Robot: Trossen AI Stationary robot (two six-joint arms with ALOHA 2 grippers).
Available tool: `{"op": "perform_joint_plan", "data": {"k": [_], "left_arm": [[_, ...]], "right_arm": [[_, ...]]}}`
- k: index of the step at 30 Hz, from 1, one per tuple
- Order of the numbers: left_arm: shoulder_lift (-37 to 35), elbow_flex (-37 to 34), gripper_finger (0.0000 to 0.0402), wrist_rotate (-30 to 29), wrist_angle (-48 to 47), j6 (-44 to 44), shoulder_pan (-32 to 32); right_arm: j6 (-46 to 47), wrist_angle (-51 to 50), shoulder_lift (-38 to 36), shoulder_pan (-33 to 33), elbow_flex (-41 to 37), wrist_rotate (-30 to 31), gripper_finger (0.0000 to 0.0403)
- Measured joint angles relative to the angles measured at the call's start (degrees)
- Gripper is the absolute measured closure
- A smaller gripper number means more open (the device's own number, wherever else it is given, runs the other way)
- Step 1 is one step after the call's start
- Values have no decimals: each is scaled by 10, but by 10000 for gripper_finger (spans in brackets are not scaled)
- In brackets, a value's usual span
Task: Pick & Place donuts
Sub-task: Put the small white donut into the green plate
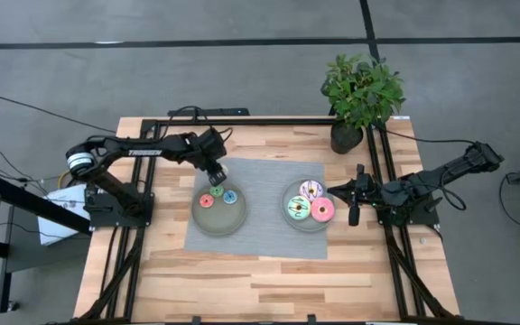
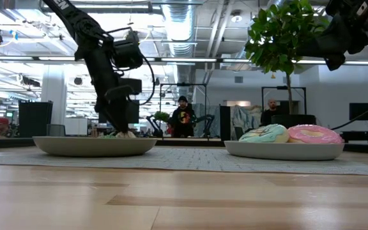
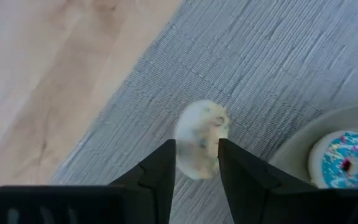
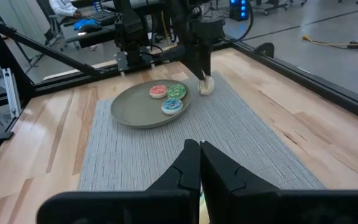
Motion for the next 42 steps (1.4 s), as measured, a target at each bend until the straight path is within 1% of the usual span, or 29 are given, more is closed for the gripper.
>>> {"op": "perform_joint_plan", "data": {"k": [7, 10, 12, 16, 19, 21, 24, 28, 31, 34, 37, 42], "left_arm": [[-92, 0, 290, -7, -39, 0, -1], [-115, 0, 290, -10, -52, -1, -2], [-119, 0, 290, -12, -55, -1, -2], [-113, -5, 290, -31, -54, 2, -2], [-96, -13, 290, -28, -54, 9, -2], [-81, -19, 285, -21, -36, 11, -3], [-55, -28, 266, -11, -22, 27, -3], [-29, -30, 227, -12, 4, 35, 0], [-16, -30, 197, -17, 27, 35, 3], [-12, -31, 173, -37, 29, 37, 9], [-12, -37, 158, -53, 35, 35, 16], [-12, -49, 152, -52, 47, 32, 22]], "right_arm": [[0, 0, 0, 0, 0, 0, 402], [0, 0, 0, 0, 0, 0, 402], [0, 0, 0, 0, 0, 0, 402], [0, 0, 0, 0, 0, 0, 402], [0, 0, 0, 0, 0, 0, 402], [0, 0, 0, 0, 0, 0, 402], [0, 0, 0, 0, 0, 1, 402], [0, 0, 0, 0, 0, 1, 402], [3, 0, 0, 0, 0, 1, 402], [4, 0, 0, 0, 0, 1, 402], [4, 0, 0, 0, 0, 1, 402], [4, 0, 0, 0, 0, 1, 402]]}}
